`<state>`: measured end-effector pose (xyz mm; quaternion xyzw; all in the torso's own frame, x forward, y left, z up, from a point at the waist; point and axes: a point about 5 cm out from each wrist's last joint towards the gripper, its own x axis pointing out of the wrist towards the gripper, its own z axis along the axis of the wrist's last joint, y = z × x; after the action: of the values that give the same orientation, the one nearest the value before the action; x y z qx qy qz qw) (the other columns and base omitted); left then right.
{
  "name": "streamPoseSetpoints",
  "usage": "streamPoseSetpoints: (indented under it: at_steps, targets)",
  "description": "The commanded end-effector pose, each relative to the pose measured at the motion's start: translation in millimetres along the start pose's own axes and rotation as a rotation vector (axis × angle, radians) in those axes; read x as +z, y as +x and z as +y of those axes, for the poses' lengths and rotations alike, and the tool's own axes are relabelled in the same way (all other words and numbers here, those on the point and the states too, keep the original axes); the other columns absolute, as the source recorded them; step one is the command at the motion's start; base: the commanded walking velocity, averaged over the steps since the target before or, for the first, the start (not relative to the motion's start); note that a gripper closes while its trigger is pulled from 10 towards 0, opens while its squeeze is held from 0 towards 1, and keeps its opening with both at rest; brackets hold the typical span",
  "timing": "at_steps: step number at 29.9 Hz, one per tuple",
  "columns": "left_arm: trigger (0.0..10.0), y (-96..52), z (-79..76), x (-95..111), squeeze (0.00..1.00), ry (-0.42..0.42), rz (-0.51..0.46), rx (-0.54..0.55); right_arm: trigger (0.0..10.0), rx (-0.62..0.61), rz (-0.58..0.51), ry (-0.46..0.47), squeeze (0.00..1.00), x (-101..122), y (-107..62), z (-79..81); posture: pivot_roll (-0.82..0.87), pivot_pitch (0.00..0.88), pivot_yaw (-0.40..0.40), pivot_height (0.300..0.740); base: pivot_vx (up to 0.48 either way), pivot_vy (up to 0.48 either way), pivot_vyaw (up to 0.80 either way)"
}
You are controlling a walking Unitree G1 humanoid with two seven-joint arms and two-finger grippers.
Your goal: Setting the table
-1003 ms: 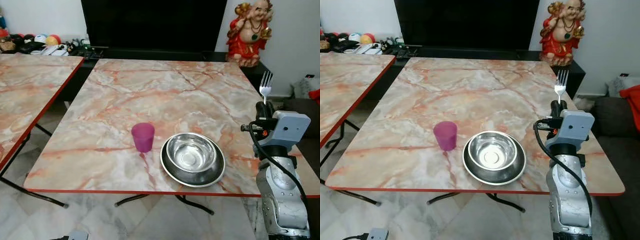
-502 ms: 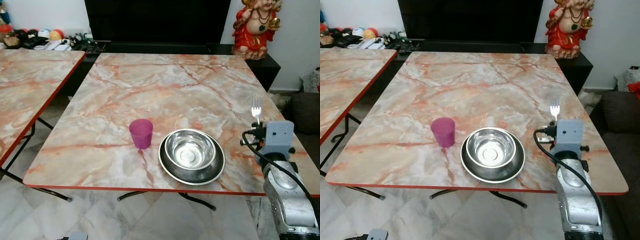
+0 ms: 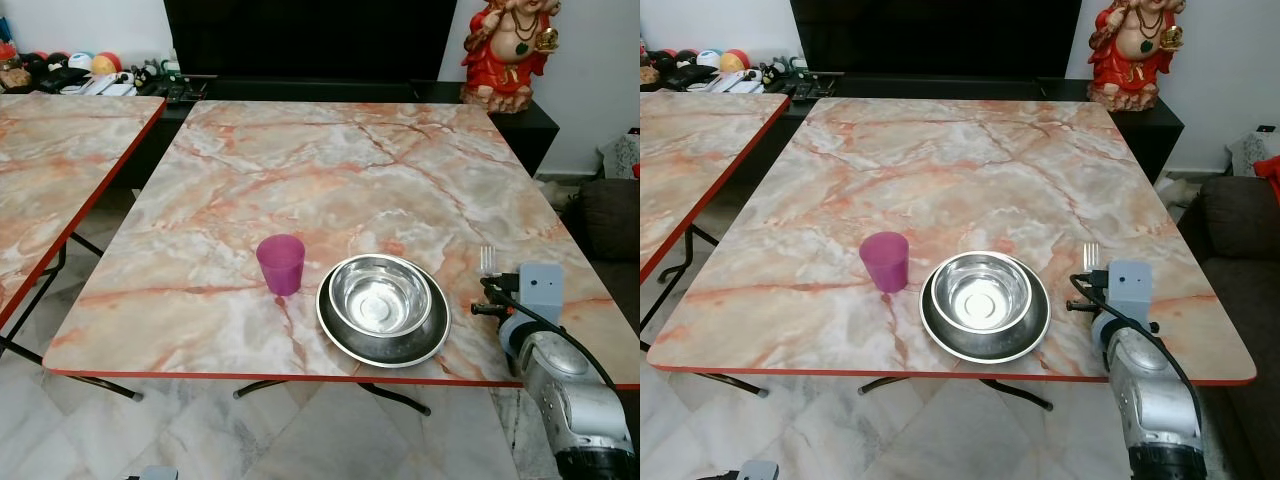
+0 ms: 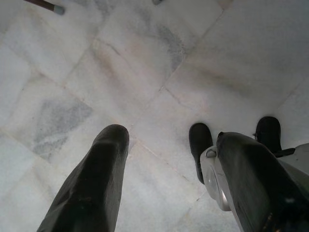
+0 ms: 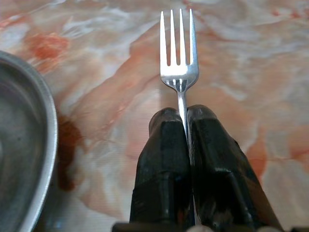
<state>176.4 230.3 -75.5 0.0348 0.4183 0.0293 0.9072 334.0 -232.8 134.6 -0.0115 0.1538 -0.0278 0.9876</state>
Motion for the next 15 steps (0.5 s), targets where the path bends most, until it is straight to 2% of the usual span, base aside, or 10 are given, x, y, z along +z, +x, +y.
streamPoseSetpoints:
  at_steps: [1, 15]
  targets:
    - [10.0, -2.1, -1.4, -9.8, 0.00, -0.006, 0.037, -0.009, 10.0, 0.005, 0.024, -0.004, 0.00, -1.5, 2.8, -0.9, -0.09, 0.153, -0.014, 0.740, 0.000, 0.000, 0.00]
    - [10.0, -3.0, 1.6, -11.8, 0.00, -0.001, 0.048, -0.011, 10.0, 0.024, -0.004, -0.013, 0.00, 4.0, 12.2, 8.8, -0.08, 0.158, -0.005, 0.740, 0.000, 0.000, 0.00]
